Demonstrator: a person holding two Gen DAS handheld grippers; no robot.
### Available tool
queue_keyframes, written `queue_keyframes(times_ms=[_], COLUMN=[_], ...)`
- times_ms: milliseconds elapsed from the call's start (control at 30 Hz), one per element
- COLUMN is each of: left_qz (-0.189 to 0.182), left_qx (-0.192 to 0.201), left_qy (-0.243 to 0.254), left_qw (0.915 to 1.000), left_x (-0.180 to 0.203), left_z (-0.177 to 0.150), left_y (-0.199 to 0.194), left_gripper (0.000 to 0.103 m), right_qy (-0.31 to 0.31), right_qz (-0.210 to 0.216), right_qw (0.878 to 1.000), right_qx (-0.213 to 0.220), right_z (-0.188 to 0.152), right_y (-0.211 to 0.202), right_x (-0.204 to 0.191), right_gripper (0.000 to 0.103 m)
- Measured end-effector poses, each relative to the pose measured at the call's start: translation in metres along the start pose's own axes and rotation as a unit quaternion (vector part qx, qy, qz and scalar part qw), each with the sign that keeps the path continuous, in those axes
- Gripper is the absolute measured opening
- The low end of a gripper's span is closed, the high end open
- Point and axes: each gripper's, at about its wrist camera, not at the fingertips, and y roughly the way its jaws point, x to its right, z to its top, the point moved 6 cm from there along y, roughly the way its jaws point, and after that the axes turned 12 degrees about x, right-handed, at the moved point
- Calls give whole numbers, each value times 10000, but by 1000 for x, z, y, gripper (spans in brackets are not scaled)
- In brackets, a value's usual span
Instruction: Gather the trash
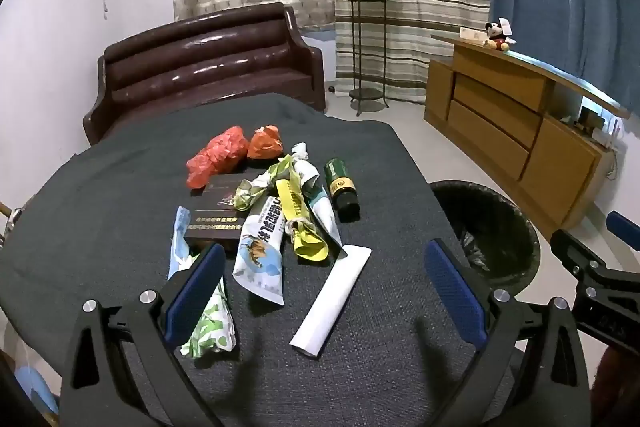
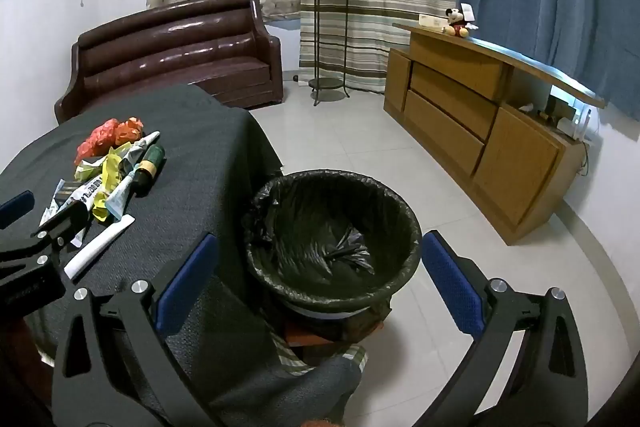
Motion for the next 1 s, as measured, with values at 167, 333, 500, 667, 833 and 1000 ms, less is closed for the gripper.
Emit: queue_keyframes(times_ms=[167, 333, 500, 667, 833, 1000], left_qz=[69, 12, 7, 12, 0, 24], left_qx=[160, 182, 168, 169, 163, 155], left_qy=[-33, 91, 93, 116, 115, 124], left_qw=[9998, 9998, 9998, 9998, 9998, 9998], left_x=[-2, -2, -3, 0, -2, 0], left_z=[-2, 0, 0, 1, 0, 0], left_y=[-8, -6, -7, -6, -8, -5], left_gripper=[97, 97, 97, 97, 97, 97], right_qy=[8, 10, 25, 27, 31, 35], right_qz=[2, 4, 10, 13, 12, 14], right_qw=[10000, 10000, 10000, 10000, 10000, 10000], right_qx=[-23, 1, 0, -1, 1, -2], right_z=[0, 0, 0, 0, 0, 0], right_y=[0, 0, 0, 0, 0, 0], right_x=[1, 1, 1, 2, 2, 2], right_gripper=[99, 99, 99, 99, 99, 99])
